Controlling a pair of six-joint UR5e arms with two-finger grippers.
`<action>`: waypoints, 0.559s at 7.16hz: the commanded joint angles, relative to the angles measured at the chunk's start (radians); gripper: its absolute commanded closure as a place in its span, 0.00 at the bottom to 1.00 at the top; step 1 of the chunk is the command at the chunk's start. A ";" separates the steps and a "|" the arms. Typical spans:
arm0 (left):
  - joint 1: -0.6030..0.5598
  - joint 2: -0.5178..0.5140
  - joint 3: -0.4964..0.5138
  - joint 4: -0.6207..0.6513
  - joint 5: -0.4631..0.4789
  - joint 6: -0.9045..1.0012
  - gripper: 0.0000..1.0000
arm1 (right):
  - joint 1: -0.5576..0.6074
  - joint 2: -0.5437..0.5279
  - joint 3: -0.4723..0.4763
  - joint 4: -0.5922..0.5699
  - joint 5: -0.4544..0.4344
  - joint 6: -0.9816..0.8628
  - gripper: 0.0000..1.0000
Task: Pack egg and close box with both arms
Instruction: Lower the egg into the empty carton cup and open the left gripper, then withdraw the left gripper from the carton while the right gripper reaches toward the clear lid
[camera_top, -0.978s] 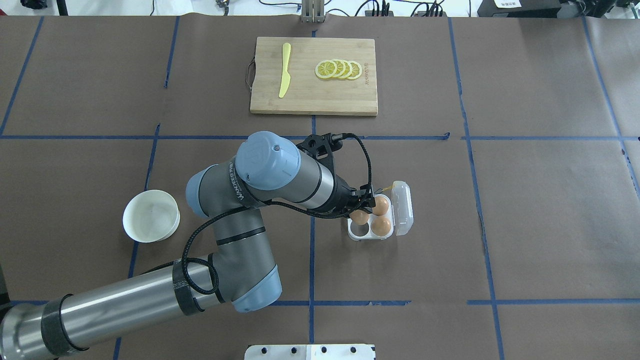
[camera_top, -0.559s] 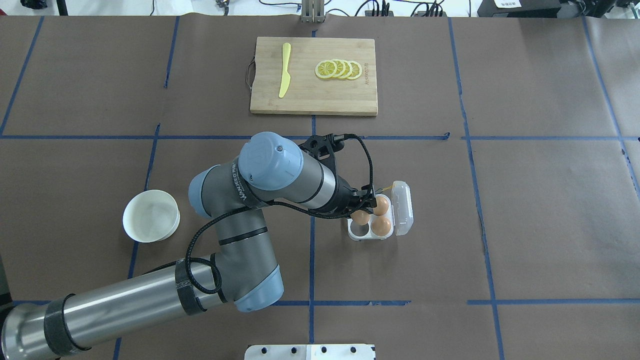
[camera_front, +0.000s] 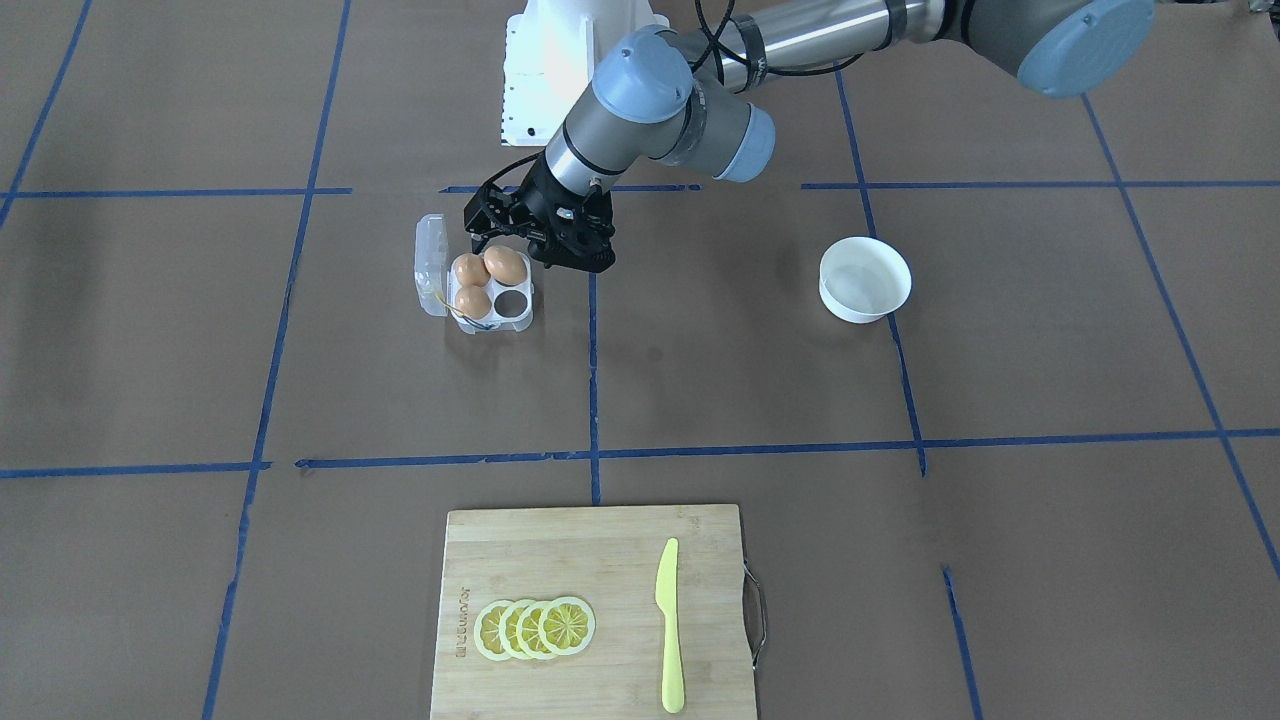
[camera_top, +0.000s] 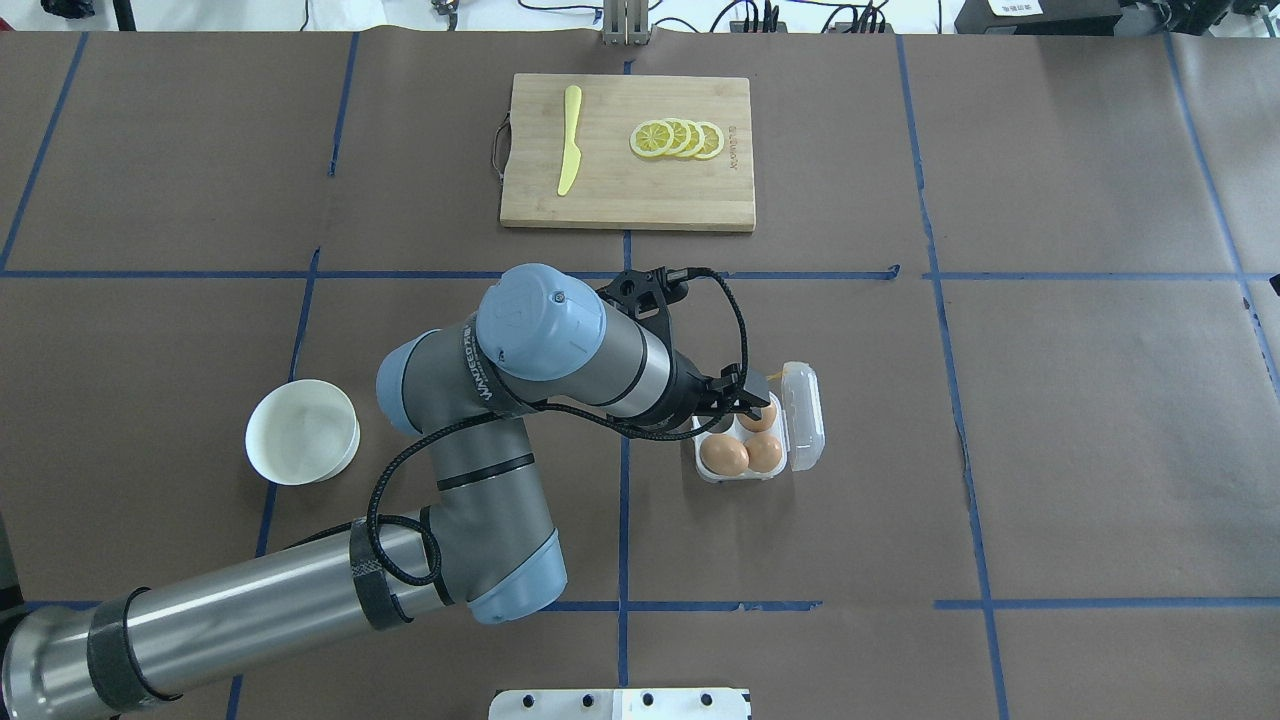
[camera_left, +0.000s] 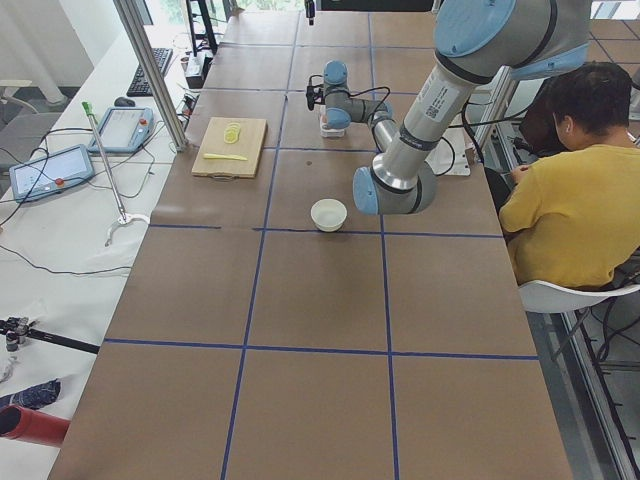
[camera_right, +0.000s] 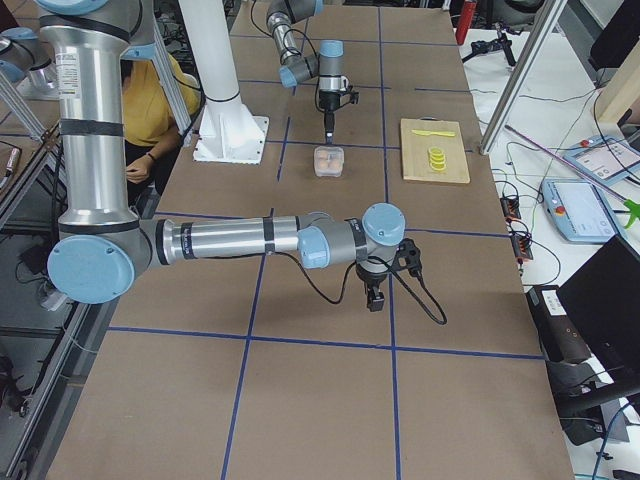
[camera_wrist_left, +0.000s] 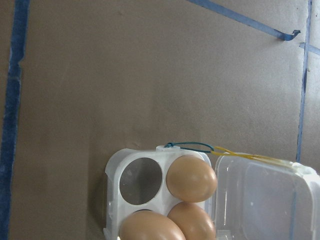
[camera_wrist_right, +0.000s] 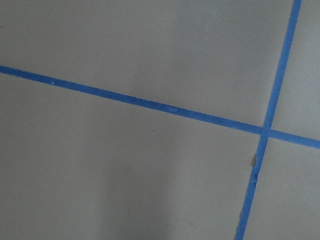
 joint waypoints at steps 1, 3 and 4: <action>-0.038 0.013 -0.027 0.009 -0.012 0.004 0.00 | -0.069 0.002 0.011 0.060 0.012 0.083 0.00; -0.115 0.120 -0.136 0.012 -0.082 0.012 0.00 | -0.206 0.002 0.007 0.298 0.011 0.416 0.00; -0.171 0.196 -0.206 0.013 -0.130 0.102 0.00 | -0.297 0.008 0.011 0.424 -0.017 0.641 0.00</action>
